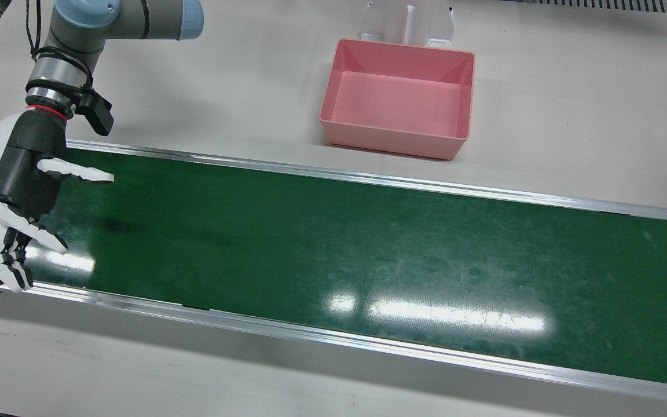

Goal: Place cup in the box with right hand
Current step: 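Move the right hand over the conveyor, fingers open, facing the cup, then hold the open right hand still as the blue cup approaches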

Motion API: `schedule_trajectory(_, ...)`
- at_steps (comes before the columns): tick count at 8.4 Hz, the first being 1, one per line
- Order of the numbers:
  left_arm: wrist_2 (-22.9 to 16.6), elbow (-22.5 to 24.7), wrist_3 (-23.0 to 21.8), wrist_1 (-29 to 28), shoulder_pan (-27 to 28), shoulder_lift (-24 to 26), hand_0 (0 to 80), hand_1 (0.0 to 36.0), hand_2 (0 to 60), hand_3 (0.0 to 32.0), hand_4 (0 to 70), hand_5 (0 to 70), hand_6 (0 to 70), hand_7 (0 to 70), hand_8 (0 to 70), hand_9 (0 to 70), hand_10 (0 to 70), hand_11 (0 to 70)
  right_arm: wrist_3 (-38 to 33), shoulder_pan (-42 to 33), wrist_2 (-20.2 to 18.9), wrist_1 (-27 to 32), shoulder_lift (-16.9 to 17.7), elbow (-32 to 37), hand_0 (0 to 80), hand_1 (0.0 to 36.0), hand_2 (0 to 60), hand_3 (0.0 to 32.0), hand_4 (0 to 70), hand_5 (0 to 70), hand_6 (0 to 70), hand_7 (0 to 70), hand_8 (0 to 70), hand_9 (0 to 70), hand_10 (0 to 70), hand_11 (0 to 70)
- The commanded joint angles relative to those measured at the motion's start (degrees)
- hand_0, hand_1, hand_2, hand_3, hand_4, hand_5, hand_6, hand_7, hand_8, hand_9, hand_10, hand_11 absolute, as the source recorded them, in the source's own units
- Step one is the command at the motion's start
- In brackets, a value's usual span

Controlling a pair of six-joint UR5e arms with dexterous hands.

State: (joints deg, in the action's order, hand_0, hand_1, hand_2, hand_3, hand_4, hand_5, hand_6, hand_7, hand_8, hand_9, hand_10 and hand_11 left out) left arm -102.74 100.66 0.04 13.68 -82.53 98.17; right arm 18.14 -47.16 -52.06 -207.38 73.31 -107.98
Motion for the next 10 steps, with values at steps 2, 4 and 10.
schedule_trajectory(2,0.0,0.0,0.0,-0.1,0.0,0.0,0.0,0.0,0.0,0.0,0.0,0.0,0.0,0.0,0.0,0.0,0.0,0.0,-0.5,2.0,1.3,7.2,2.2,3.6,58.0,17.9,5.2,0.0,27.8,6.6,6.4,22.3,10.3,19.0,1.5,4.0)
schedule_trajectory(4,0.0,0.1,0.0,-0.1,0.0,0.0,0.0,0.0,0.0,0.0,0.0,0.0,0.0,0.0,0.0,0.0,0.0,0.0,-1.8,2.1,0.8,9.1,2.0,5.6,57.9,17.5,2.8,0.0,23.2,7.1,6.3,20.6,10.1,18.4,3.7,7.4)
schedule_trajectory(10,0.0,0.1,0.0,-0.1,0.0,0.0,0.0,0.0,0.0,0.0,0.0,0.0,0.0,0.0,0.0,0.0,0.0,0.0,-1.6,1.7,0.6,9.0,2.1,5.7,59.6,17.5,2.3,0.0,23.9,7.1,6.0,20.0,9.9,18.0,1.7,4.5)
